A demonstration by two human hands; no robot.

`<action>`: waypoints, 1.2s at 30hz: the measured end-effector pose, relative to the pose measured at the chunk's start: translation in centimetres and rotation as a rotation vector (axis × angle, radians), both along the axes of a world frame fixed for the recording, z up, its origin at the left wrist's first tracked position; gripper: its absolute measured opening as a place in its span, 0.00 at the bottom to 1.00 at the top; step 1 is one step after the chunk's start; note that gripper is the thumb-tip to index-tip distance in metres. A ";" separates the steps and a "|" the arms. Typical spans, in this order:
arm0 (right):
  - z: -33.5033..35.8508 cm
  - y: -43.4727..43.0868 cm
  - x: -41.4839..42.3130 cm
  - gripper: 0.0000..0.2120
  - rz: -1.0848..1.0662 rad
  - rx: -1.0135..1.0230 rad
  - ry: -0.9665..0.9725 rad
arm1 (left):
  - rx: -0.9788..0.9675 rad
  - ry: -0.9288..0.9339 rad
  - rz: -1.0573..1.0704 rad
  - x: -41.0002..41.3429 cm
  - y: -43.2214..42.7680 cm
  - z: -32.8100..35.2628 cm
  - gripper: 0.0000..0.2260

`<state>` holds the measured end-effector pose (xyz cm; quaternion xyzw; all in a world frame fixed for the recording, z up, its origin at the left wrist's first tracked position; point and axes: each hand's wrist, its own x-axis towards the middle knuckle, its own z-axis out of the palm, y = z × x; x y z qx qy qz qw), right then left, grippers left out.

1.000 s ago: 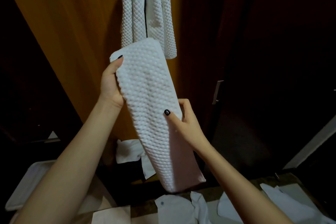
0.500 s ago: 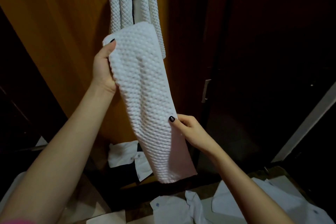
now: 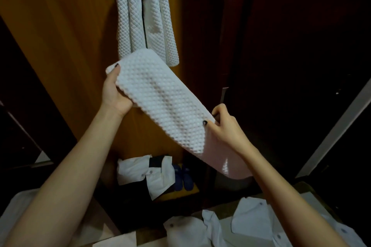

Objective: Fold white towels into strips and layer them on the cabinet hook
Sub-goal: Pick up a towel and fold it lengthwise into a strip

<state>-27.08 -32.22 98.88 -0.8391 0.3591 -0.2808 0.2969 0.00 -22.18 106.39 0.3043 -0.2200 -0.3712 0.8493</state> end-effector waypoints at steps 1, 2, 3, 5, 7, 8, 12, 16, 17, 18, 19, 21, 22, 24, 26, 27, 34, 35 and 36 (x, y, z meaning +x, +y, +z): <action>-0.2 -0.3 -0.2 0.14 0.022 0.058 0.008 | 0.027 0.007 -0.010 -0.1 0.1 -0.3 0.17; -0.3 -0.5 -0.3 0.19 0.054 0.103 0.021 | 0.059 0.033 -0.014 -0.3 0.1 -0.5 0.15; -0.5 -0.8 -0.3 0.18 0.078 0.112 0.039 | 0.096 0.051 -0.006 -0.4 0.1 -0.7 0.13; -0.9 -1.1 -0.1 0.07 0.124 0.126 0.046 | 0.139 0.080 0.034 -0.6 -0.1 -1.1 0.13; -1.5 -1.5 0.1 0.02 0.173 0.235 0.014 | 0.127 0.095 0.051 -0.8 -0.3 -1.4 0.14; -1.8 -1.6 0.2 0.02 0.203 0.317 -0.030 | 0.115 0.094 0.045 -0.9 -0.4 -1.5 0.13; -2.5 -0.9 1.4 0.10 0.237 0.426 -0.188 | 0.134 0.066 0.007 -2.1 -0.8 -1.6 0.16; -3.6 -0.1 3.1 0.19 0.257 0.339 -0.166 | 0.159 0.054 0.003 -3.6 -1.1 -2.1 0.20; -4.0 0.0 3.3 0.19 0.242 0.323 -0.153 | 0.154 0.056 0.006 -3.8 -1.1 -2.2 0.19; -4.3 0.1 3.5 0.19 0.226 0.315 -0.146 | 0.146 0.060 0.008 -3.9 -1.0 -2.2 0.19; -4.7 0.2 3.6 0.19 0.203 0.318 -0.147 | 0.134 0.063 0.012 -4.1 -1.0 -2.3 0.17; -5.0 0.5 4.0 0.19 0.157 0.339 -0.175 | 0.121 0.067 0.040 -4.2 -0.9 -2.3 0.16; -4.9 0.7 4.3 0.19 0.130 0.337 -0.195 | 0.117 0.072 0.065 -4.2 -0.8 -2.2 0.15; -4.1 0.7 4.9 0.19 0.073 0.290 -0.253 | 0.115 0.084 0.131 -3.7 -0.6 -1.9 0.15; -2.3 0.3 5.3 0.18 0.058 0.177 -0.301 | 0.116 0.111 0.185 -2.7 -0.4 -1.3 0.15; -1.1 -0.1 5.6 0.17 0.068 0.118 -0.301 | 0.117 0.134 0.203 -2.2 -0.2 -0.9 0.15; 9.3 -6.6 8.8 0.19 0.287 -0.083 -0.283 | -0.064 0.076 0.239 1.6 0.0 3.6 0.13; 10.7 -7.6 9.6 0.20 0.301 -0.126 -0.261 | -0.110 0.054 0.236 2.2 -0.2 4.6 0.12; 12.0 -8.5 10.4 0.21 0.314 -0.164 -0.243 | -0.152 0.044 0.231 2.9 -0.3 5.5 0.13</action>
